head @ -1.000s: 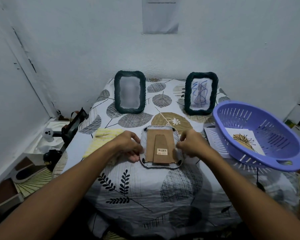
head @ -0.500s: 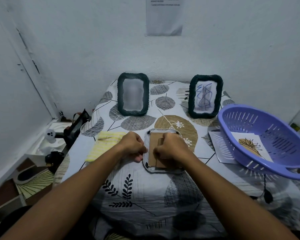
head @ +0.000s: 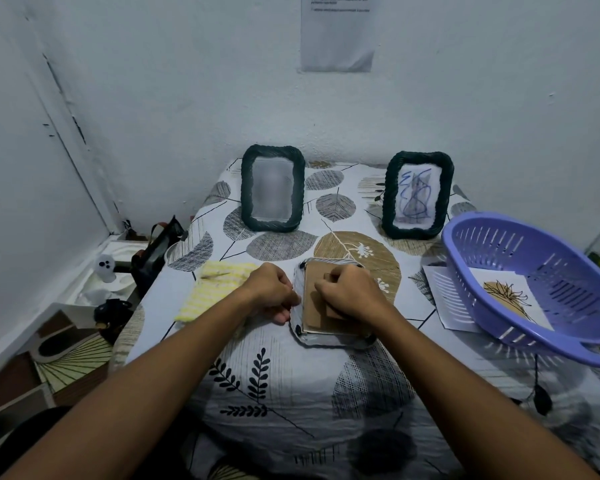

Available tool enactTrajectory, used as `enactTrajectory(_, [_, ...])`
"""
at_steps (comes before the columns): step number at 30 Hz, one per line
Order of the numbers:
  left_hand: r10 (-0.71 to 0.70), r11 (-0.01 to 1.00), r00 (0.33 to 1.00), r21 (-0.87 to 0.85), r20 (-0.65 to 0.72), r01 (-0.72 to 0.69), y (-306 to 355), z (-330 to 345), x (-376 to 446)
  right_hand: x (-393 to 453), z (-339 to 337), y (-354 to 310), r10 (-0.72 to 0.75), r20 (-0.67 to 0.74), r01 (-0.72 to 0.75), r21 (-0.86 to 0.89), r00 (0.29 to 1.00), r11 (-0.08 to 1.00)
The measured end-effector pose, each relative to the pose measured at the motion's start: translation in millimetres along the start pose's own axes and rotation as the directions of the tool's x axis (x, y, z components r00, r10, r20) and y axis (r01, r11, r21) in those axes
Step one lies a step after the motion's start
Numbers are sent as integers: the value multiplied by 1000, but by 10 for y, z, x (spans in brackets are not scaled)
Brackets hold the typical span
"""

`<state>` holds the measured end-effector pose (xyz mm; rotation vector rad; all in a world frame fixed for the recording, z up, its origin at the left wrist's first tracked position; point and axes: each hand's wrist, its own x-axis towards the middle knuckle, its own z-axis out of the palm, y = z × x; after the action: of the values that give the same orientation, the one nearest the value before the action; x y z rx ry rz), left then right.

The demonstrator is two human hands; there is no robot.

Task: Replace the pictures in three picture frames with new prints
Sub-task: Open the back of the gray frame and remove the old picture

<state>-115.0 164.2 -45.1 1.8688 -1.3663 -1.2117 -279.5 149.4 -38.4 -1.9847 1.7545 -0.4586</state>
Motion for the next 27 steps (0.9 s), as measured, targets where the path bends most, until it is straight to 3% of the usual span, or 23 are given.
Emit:
enactTrajectory(14, [15, 996, 999, 91, -37, -12, 49, 47, -16, 4, -13, 37, -15, -27, 16, 35, 1000, 999])
enactTrajectory(27, [4, 999, 1000, 53, -21, -3, 44, 38, -20, -55, -346, 68, -31, -51, 44, 292, 998, 956])
